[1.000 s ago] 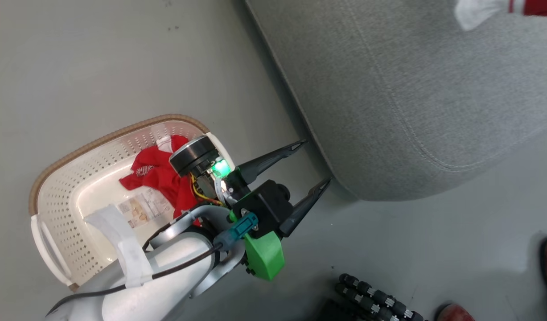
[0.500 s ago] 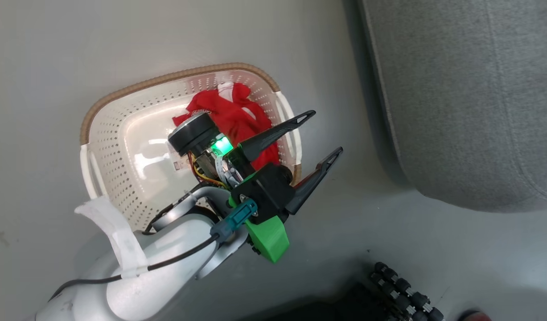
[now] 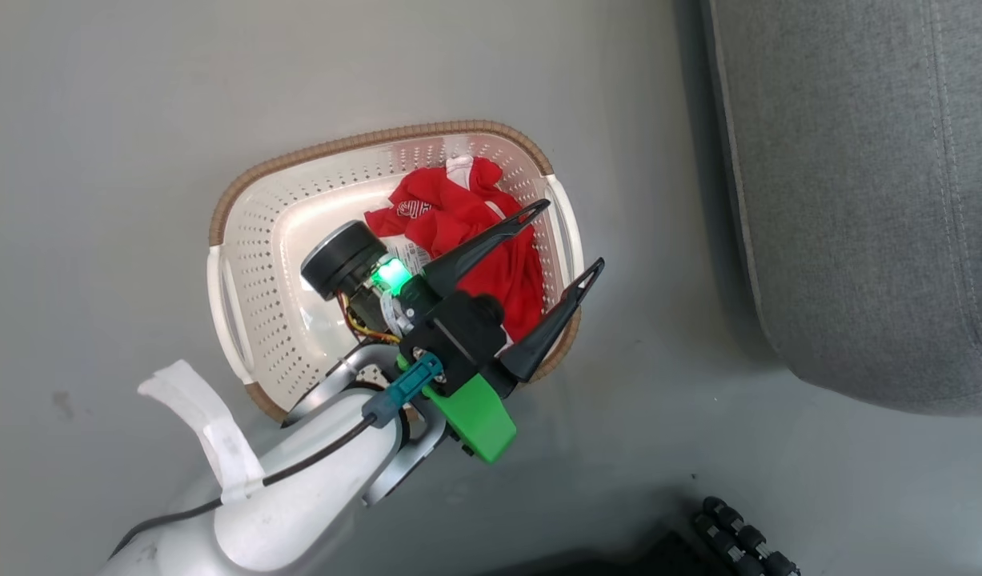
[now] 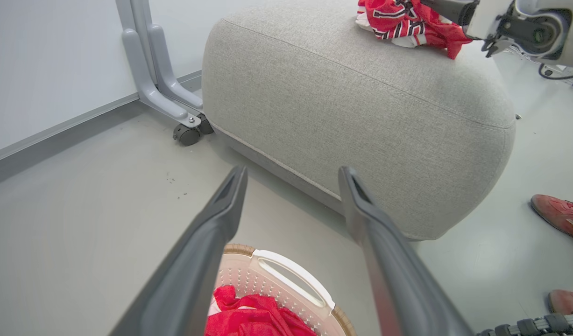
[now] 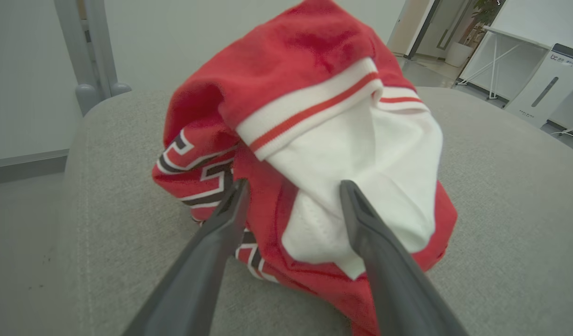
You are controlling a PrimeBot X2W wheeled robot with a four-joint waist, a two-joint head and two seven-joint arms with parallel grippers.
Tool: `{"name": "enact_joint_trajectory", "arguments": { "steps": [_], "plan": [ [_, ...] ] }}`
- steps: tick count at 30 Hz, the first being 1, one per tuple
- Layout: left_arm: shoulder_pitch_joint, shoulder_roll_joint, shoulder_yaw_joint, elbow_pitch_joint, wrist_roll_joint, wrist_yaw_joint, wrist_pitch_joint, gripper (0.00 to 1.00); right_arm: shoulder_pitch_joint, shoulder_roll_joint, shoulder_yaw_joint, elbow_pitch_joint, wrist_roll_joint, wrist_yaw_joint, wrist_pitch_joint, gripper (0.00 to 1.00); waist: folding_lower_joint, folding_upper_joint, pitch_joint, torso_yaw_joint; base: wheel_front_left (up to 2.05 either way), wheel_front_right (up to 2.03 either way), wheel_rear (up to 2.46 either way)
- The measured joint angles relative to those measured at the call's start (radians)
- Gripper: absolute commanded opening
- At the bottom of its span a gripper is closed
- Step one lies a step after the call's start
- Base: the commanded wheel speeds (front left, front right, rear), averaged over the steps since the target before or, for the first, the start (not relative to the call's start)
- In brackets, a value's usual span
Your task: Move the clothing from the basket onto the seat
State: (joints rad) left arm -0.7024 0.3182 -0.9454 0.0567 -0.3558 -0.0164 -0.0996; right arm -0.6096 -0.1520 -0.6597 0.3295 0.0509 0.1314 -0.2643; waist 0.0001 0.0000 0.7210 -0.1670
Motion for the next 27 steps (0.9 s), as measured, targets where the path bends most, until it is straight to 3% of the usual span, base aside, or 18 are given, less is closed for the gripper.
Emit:
{"name": "enact_joint_trajectory", "arguments": {
  "steps": [8,15,21,22,27],
  "plan": [
    [0.106,-0.032,0.04,0.099,-0.046,0.066,-0.115,1.0,0.223,0.078,0.218,-0.096,-0.026,0.001,0.0,1.0,-0.0001,0.0,-0.129,0.02,0.0,0.0,0.0],
    [0.208,-0.067,0.126,0.165,-0.099,0.119,-0.159,1.0,0.328,0.093,0.413,-0.107,-0.015,0.0,0.0,1.0,-0.0001,0.0,-0.252,0.053,0.0,0.0,0.0],
    [0.338,-0.105,0.293,0.142,-0.101,0.148,-0.163,1.0,0.381,0.097,0.532,-0.103,0.027,0.0,0.0,1.0,-0.0001,0.0,-0.366,0.093,0.0,0.0,0.0],
    [0.402,-0.122,0.364,0.135,-0.092,0.144,-0.163,1.0,0.401,0.098,0.575,-0.111,0.04,0.0,0.0,1.0,-0.0001,0.0,-0.407,0.106,0.0,0.0,0.0],
    [0.511,-0.161,0.5,0.121,-0.023,0.121,-0.163,1.0,0.456,0.096,0.675,-0.131,0.092,0.0,0.0,1.0,-0.0001,0.0,-0.503,0.128,0.0,0.0,0.0]
  ]
}}
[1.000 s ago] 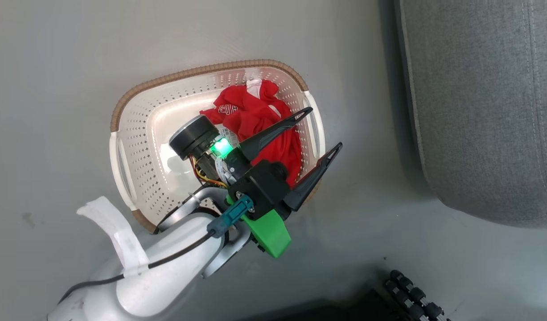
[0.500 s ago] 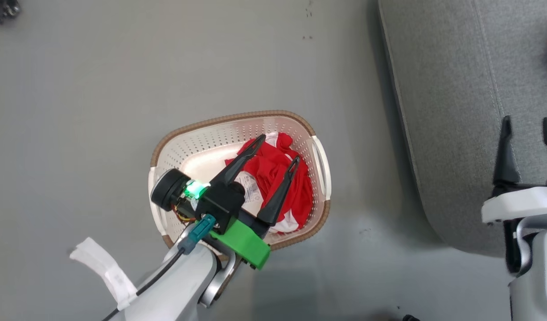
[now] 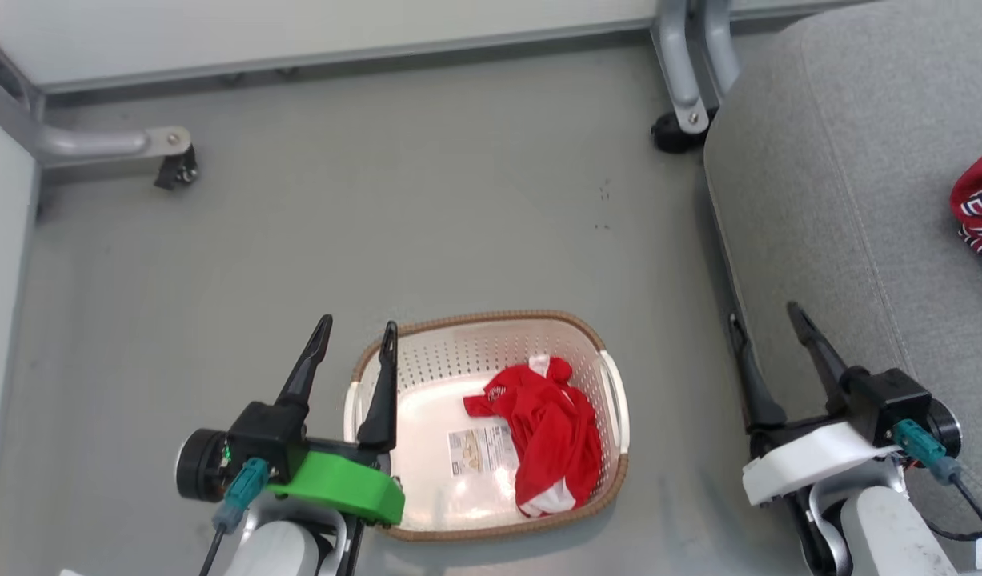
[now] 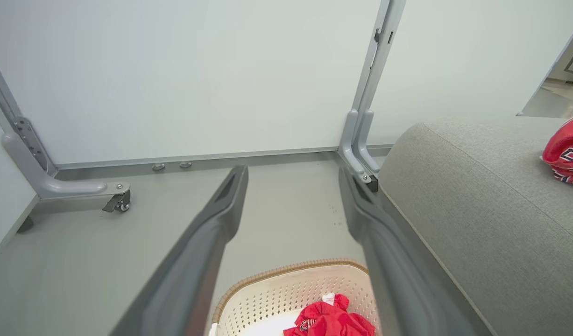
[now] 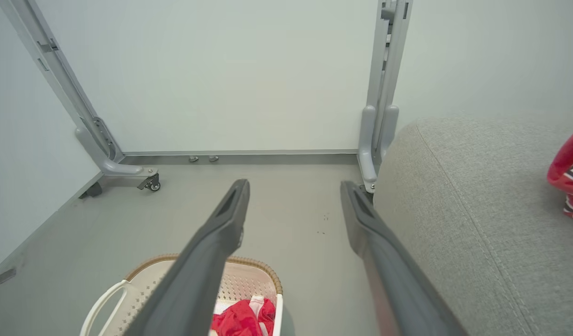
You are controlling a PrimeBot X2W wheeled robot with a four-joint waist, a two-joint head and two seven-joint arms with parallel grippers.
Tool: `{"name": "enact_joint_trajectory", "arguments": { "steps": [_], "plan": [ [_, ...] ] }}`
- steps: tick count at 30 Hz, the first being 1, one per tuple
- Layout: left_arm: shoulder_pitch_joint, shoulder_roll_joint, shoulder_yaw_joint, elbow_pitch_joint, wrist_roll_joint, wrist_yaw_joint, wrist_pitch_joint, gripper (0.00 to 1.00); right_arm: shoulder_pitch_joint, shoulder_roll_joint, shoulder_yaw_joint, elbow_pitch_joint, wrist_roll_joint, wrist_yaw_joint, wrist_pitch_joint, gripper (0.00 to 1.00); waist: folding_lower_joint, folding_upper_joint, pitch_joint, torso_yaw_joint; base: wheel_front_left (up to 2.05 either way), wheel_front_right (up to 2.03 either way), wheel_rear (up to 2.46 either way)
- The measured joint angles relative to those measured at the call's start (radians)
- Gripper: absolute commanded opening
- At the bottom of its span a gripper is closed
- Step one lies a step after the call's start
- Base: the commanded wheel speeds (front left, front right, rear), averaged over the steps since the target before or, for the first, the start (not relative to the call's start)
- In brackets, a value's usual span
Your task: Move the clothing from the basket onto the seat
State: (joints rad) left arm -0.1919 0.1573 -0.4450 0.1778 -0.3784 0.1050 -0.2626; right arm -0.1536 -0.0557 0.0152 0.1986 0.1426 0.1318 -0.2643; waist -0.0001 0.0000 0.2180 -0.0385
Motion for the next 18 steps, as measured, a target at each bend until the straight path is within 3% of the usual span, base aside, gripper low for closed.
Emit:
{"name": "enact_joint_trajectory", "arguments": {
  "steps": [8,12,18],
  "plan": [
    [0.159,-0.055,0.191,-0.072,0.108,-0.067,-0.002,1.0,0.084,-0.03,0.087,-0.078,0.05,0.0,0.0,1.0,0.0,0.0,-0.147,0.025,0.0,0.0,0.0],
    [0.226,-0.082,0.256,-0.115,0.135,-0.124,-0.002,1.0,0.124,-0.031,0.063,-0.118,0.059,0.0,0.0,1.0,0.0,0.0,-0.201,0.031,0.0,0.0,0.0],
    [0.32,-0.1,0.329,-0.146,0.183,-0.15,-0.002,1.0,0.197,-0.021,0.022,-0.14,0.066,0.0,0.0,1.0,-0.0001,0.0,-0.262,0.027,0.0,0.0,0.0]
  ]
}}
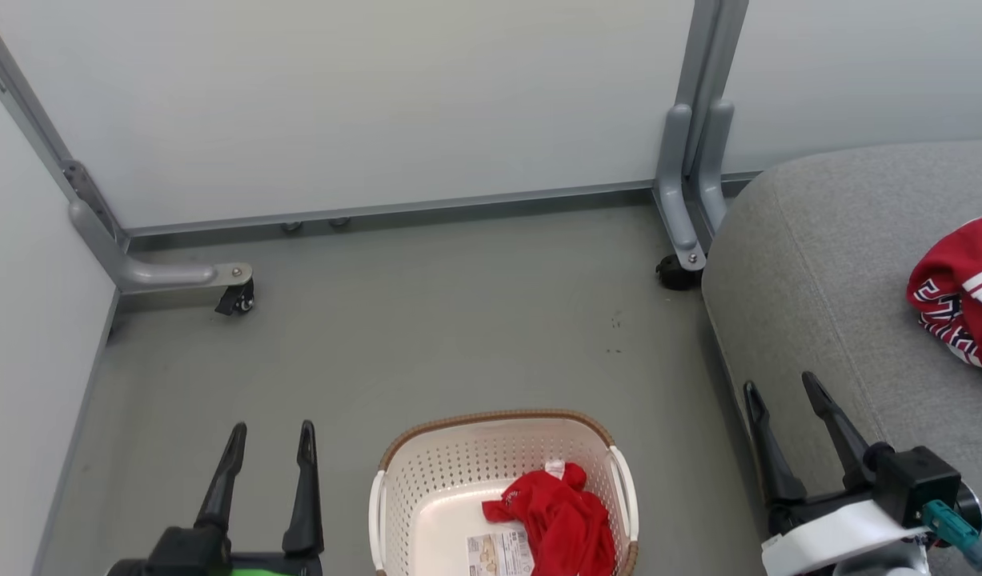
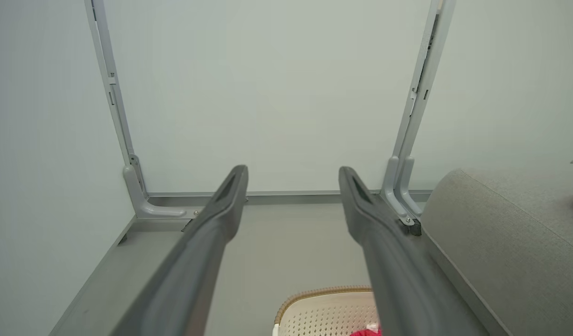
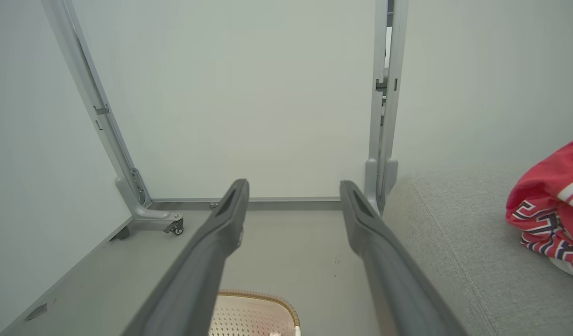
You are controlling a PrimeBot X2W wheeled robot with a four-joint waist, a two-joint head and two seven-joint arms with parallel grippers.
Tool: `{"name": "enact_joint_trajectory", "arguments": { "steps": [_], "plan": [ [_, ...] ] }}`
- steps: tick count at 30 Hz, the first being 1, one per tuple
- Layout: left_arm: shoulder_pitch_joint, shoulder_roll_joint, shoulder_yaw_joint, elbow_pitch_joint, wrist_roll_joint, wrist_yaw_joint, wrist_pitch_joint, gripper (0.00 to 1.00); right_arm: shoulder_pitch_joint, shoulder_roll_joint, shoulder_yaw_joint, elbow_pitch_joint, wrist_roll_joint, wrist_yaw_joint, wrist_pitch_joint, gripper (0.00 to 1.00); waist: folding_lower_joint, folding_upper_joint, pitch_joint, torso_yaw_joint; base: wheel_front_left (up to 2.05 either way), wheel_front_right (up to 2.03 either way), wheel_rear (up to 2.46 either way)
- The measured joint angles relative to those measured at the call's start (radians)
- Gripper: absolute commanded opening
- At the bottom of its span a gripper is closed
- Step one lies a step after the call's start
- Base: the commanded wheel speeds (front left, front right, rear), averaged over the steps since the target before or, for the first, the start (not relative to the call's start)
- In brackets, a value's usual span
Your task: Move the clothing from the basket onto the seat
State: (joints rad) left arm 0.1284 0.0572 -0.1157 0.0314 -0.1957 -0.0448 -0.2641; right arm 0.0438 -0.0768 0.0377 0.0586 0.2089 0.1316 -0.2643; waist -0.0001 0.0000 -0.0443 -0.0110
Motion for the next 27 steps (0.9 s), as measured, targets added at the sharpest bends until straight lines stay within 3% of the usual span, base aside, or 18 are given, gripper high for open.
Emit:
{"name": "enact_joint_trajectory", "arguments": {
  "steps": [9,27],
  "plan": [
    [0.112,-0.006,0.004,-0.003,0.02,-0.008,0.0,1.0,0.073,0.0,0.015,-0.006,-0.017,0.0,0.0,1.0,0.0,0.0,-0.045,-0.029,0.0,0.0,0.0],
    [0.116,-0.007,-0.016,0.001,0.026,-0.007,0.0,1.0,0.094,-0.008,0.033,-0.005,-0.024,0.0,0.0,1.0,0.0,0.0,-0.052,-0.03,0.0,0.0,0.0]
  ]
}}
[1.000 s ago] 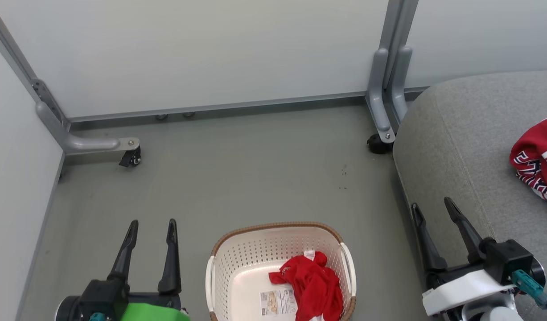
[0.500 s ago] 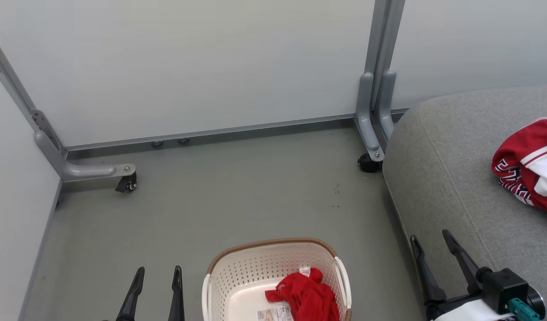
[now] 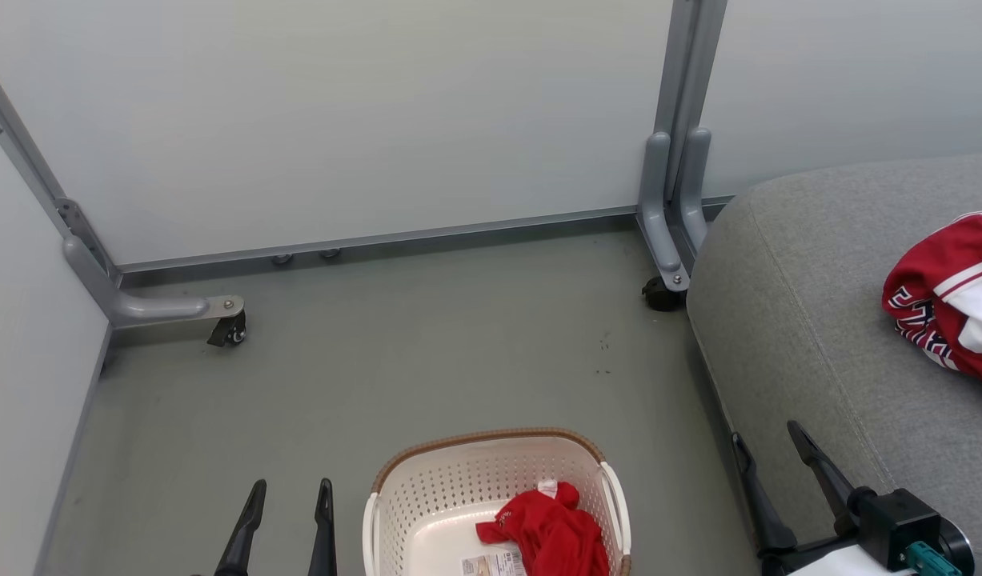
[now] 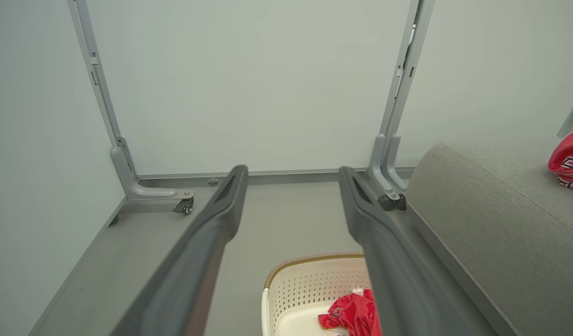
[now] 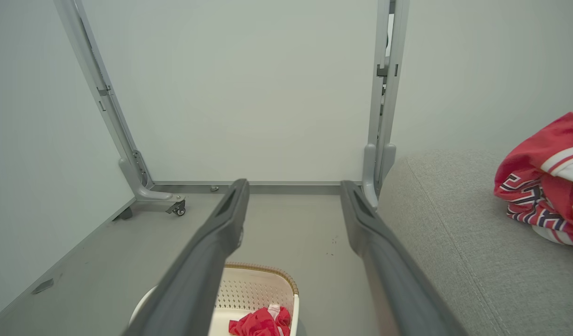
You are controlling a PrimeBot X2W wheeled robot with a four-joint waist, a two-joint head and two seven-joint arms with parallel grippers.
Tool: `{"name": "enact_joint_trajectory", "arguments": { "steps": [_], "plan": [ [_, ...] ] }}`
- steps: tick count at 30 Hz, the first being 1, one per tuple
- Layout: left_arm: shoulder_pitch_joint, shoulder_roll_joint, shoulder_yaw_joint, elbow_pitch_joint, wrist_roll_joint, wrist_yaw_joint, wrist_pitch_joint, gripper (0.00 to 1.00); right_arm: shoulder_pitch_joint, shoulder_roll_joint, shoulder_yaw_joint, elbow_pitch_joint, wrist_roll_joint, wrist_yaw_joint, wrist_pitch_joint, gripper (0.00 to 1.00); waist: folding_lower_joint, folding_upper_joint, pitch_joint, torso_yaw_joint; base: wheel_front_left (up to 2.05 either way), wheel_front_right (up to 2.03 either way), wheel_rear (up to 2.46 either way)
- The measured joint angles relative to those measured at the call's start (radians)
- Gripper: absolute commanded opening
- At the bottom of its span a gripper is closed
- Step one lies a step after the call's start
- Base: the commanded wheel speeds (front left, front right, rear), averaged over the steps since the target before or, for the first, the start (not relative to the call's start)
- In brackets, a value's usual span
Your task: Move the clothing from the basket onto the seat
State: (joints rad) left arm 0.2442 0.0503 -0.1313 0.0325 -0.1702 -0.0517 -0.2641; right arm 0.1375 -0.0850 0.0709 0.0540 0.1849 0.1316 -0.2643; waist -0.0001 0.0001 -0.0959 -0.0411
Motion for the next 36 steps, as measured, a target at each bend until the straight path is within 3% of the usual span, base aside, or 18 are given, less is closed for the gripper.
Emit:
{"name": "enact_joint_trajectory", "arguments": {
  "steps": [21,36],
  "plan": [
    [-0.007,0.0,-0.01,0.012,-0.002,-0.001,0.0,1.0,0.0,-0.002,-0.008,-0.003,-0.001,0.0,0.0,1.0,0.0,0.0,0.02,-0.006,0.0,0.0,0.0],
    [-0.062,0.0,-0.048,0.027,-0.007,-0.007,0.0,1.0,-0.026,-0.005,-0.018,-0.022,-0.009,0.0,0.0,1.0,0.0,0.0,0.118,-0.004,0.0,0.0,0.0]
  ]
}}
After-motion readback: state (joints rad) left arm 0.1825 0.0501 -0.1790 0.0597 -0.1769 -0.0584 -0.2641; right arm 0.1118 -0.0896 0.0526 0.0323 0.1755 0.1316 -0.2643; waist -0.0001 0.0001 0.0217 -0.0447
